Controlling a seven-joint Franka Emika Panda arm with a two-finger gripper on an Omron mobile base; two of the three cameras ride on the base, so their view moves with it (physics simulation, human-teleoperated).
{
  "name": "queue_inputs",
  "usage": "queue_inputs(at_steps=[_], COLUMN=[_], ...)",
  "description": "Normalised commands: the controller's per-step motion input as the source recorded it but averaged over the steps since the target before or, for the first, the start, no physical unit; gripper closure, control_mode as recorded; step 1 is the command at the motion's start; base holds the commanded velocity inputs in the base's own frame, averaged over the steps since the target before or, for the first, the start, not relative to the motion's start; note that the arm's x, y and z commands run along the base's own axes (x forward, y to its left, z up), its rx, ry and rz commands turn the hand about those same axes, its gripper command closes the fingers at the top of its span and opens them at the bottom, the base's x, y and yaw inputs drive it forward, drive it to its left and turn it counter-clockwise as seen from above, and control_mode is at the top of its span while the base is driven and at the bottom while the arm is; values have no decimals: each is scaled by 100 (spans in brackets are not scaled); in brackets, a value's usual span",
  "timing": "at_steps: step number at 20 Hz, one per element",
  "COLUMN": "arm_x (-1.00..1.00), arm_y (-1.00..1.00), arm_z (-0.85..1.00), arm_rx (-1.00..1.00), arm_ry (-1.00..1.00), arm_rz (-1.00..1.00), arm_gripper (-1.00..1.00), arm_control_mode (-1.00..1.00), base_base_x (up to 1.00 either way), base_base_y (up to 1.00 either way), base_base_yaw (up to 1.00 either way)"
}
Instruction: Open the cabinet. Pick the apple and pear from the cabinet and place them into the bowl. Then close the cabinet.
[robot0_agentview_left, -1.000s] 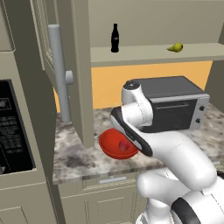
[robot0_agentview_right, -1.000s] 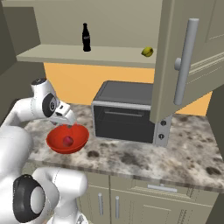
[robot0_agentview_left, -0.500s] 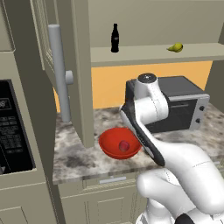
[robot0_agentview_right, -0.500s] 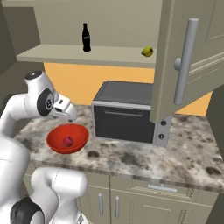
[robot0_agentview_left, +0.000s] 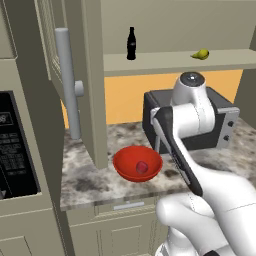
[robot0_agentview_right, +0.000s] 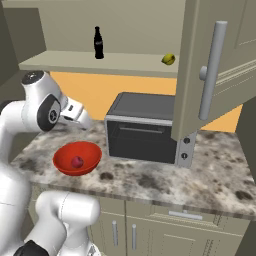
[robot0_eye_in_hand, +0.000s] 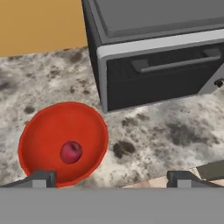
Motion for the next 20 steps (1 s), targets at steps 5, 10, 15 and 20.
queue_inputs(at_steps=[5,10,15,20], arm_x=[-3,0,0,0], arm_y=[-38,-38,-31,-28], arm_z=[60,43,32,28], arm_rx=[-1,-1,-1,-1], arm_ry=[-12,-15,-19,-21], arm_rz=[0,0,0,0], arm_gripper=[-100,-100,-100,-100], arm_control_mode=[-100,-100,-100,-100], base_base_x=[0,0,0,0], base_base_y=[0,0,0,0], base_base_yaw=[0,0,0,0])
